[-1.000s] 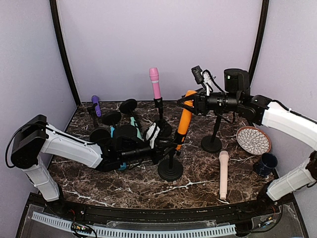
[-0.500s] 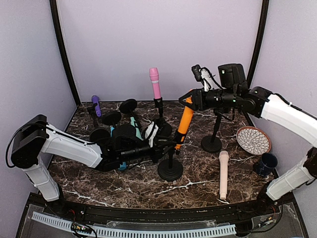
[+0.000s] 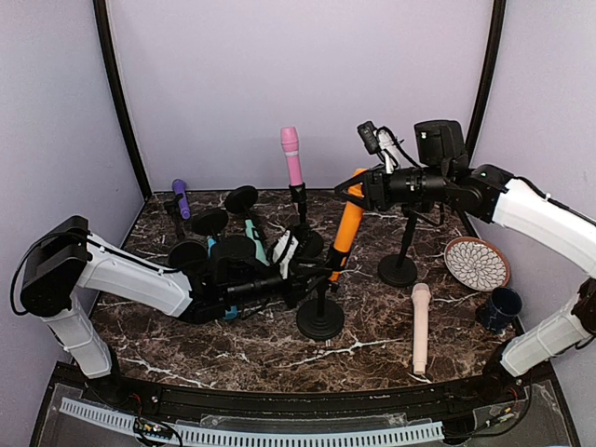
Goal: Remove the microphone from the stand
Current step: Remove the microphone from the microphone stand.
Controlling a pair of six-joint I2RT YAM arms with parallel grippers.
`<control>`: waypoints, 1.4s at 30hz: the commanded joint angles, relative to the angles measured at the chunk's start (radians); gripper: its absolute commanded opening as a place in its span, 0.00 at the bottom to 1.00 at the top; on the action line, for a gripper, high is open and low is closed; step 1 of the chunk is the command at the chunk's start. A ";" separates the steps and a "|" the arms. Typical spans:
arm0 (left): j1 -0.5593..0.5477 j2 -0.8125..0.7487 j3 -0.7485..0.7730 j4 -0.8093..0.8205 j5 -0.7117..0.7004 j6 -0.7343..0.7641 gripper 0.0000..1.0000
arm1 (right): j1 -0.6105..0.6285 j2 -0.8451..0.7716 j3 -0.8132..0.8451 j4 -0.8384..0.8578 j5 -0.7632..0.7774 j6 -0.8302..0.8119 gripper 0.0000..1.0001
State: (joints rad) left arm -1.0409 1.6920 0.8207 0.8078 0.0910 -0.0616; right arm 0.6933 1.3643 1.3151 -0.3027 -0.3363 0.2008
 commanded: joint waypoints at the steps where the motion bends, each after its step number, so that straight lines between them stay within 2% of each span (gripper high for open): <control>1: -0.001 0.016 -0.051 -0.147 0.005 -0.014 0.00 | -0.012 -0.097 0.012 0.229 -0.157 -0.037 0.31; 4: -0.001 0.016 -0.054 -0.147 0.003 -0.015 0.00 | -0.012 -0.111 0.000 0.248 -0.184 -0.042 0.31; 9: -0.001 0.015 -0.056 -0.148 0.001 -0.015 0.00 | -0.014 -0.107 0.012 0.227 -0.129 -0.033 0.31; 13: -0.001 0.014 -0.057 -0.150 0.001 -0.015 0.00 | -0.014 -0.091 0.035 0.186 -0.023 -0.007 0.31; 19: -0.001 0.016 -0.057 -0.151 0.000 -0.012 0.00 | -0.014 -0.060 0.102 0.077 0.240 0.064 0.30; 23: -0.002 0.020 -0.057 -0.153 -0.005 -0.011 0.00 | -0.014 -0.055 0.117 0.044 0.327 0.079 0.30; 31: -0.002 0.021 -0.064 -0.156 -0.007 -0.010 0.00 | -0.014 -0.050 0.129 0.033 0.327 0.062 0.30; 42: -0.001 0.020 -0.077 -0.154 -0.001 -0.012 0.00 | -0.030 -0.061 0.107 0.098 0.124 -0.004 0.30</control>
State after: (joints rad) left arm -1.0435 1.6913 0.8089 0.8333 0.0895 -0.0589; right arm 0.7078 1.3476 1.3598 -0.4164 -0.2165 0.2516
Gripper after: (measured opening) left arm 0.238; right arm 0.446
